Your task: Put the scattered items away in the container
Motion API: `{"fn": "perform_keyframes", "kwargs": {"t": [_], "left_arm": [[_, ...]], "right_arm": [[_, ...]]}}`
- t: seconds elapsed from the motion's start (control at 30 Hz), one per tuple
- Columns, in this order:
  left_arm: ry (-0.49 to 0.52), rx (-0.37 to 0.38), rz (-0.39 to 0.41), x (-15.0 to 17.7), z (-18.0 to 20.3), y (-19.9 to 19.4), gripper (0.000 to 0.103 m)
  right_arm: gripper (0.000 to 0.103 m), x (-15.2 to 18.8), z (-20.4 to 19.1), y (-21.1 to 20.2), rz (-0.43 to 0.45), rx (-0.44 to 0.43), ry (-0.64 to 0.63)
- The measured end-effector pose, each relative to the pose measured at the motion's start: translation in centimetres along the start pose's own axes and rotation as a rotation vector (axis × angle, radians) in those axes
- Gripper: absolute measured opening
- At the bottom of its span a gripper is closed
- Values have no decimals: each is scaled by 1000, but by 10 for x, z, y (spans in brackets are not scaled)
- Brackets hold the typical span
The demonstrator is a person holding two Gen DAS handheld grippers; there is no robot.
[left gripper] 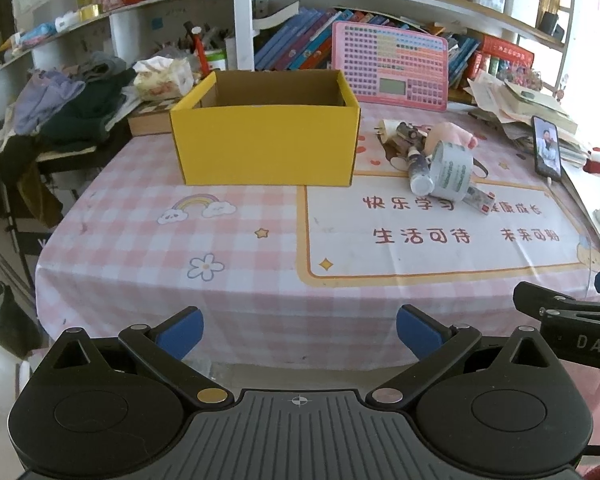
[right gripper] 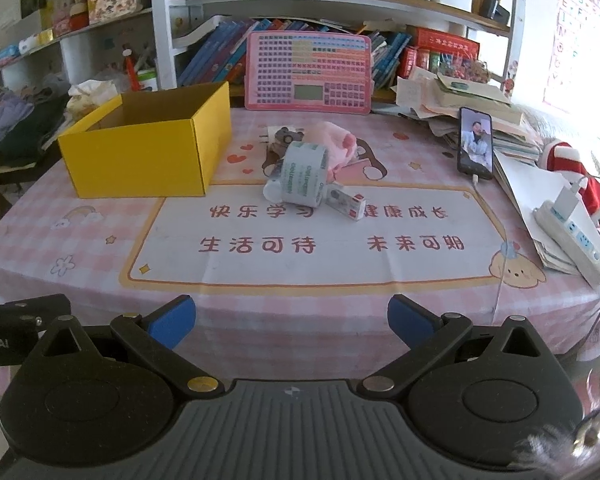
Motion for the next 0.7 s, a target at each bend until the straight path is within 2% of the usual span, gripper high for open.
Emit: {"fn": "perform_keyframes", "kwargs": {"t": [0.7], "left_arm": [[8,-15,-1,2,1,1,103]], "right_arm": [[103,1,-3,1,-7,-10,-3]]}}
Point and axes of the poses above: each gripper's, at about its wrist camera, not at the fingertips, and y roughly the way its jaws point, z to its right, x to its underside, the point moved 3 cm from there along y, roughly the way its jaws point, and after that the axes turned 6 degrees about -y, right-handed, at the moved point
